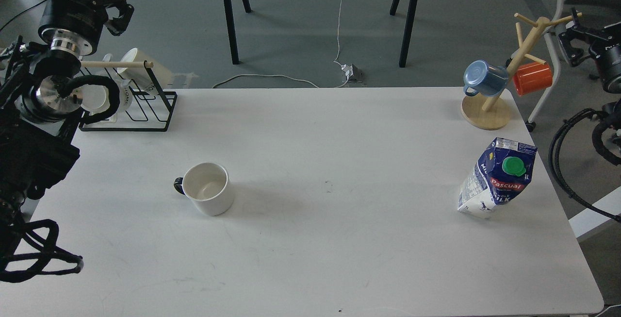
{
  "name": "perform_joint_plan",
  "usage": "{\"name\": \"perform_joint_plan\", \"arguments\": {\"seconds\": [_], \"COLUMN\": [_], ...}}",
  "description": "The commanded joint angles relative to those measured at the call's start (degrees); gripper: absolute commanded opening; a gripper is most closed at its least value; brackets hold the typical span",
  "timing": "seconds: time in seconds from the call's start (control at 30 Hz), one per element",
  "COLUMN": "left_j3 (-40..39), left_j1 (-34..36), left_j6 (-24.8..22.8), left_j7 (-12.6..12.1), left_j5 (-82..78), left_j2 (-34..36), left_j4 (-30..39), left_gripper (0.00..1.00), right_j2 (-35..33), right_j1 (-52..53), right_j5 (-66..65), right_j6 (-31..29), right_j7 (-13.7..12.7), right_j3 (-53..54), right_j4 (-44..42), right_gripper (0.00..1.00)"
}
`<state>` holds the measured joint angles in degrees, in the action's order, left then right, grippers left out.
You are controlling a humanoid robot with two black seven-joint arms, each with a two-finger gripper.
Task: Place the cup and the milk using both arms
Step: 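Lower the left gripper from the dish rack toward the white mug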
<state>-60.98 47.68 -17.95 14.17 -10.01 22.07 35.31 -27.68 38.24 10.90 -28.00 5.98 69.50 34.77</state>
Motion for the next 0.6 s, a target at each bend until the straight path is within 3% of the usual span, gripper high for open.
{"name": "perform_joint_plan", "arguments": {"seconds": [0.0, 0.23, 0.3, 0.37, 0.57], "left_j3": [0.07, 0.07, 1.12, 4.27, 14.13], "left_j1": [-0.04, -0.65, -1.09, -2.76, -6.71], "left_j6": [-0.41, -3.57, -7.51, -9.2, -8.94], "left_j7": [0.5, 0.16, 0.24, 0.42, 0.94], "left_j5": [-0.01, -0.01, -0.53, -0.88, -15.79], "left_j2": [0.08, 0.78, 1.22, 2.53, 15.62], "left_j4": [0.02, 0.11, 1.25, 4.75, 20.83], "left_gripper": [0.99, 0.99, 0.99, 0.99, 0.99], "right_j2": [-0.01, -0.89, -1.5, -2.55, -2.73], "right_j1": [-0.18, -0.27, -0.45, -1.06, -5.89], "right_j5": [0.0, 0.0, 0.0, 0.0, 0.0], "right_j6": [0.0, 0.0, 0.0, 0.0, 0.0], "right_j7": [0.09, 0.09, 0.09, 0.18, 0.35], "right_j3": [-0.07, 0.02, 0.11, 0.11, 1.16], "right_j4": [0.3, 3.01, 5.3, 7.67, 11.63], "right_gripper": [0.99, 0.99, 0.99, 0.99, 0.99]}}
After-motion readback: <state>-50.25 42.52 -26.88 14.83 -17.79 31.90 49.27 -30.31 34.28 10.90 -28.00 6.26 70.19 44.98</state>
